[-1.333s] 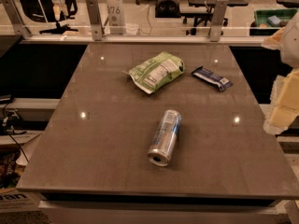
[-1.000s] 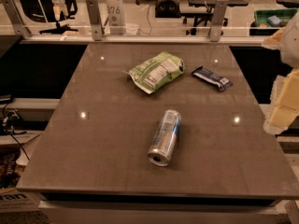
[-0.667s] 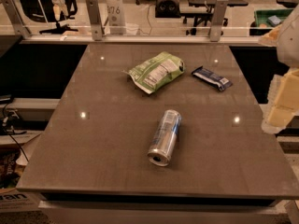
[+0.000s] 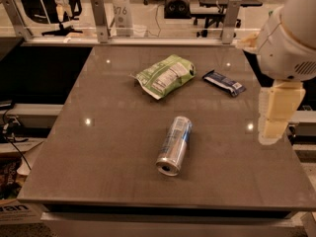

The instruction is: Place redbull can upright

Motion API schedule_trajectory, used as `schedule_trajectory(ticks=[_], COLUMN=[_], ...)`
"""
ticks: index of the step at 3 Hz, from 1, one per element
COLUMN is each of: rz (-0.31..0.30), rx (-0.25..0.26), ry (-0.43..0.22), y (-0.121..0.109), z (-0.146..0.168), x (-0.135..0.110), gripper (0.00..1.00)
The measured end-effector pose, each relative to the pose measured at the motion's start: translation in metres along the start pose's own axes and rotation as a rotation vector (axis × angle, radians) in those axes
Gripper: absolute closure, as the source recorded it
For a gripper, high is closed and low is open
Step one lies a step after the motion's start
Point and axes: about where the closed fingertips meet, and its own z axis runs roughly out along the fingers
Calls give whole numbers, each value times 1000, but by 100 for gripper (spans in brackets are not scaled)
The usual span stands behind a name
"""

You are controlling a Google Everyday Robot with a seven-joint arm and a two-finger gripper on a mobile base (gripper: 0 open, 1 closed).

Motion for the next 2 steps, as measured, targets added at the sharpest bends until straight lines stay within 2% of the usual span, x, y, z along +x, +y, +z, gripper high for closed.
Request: schedule_trajectory(ticks=[1,2], rz=[-154,-301], rx=[-16,-61], ry=[19,16], y=[7,18], z=[17,36], x=[-17,-36], gripper=[0,0])
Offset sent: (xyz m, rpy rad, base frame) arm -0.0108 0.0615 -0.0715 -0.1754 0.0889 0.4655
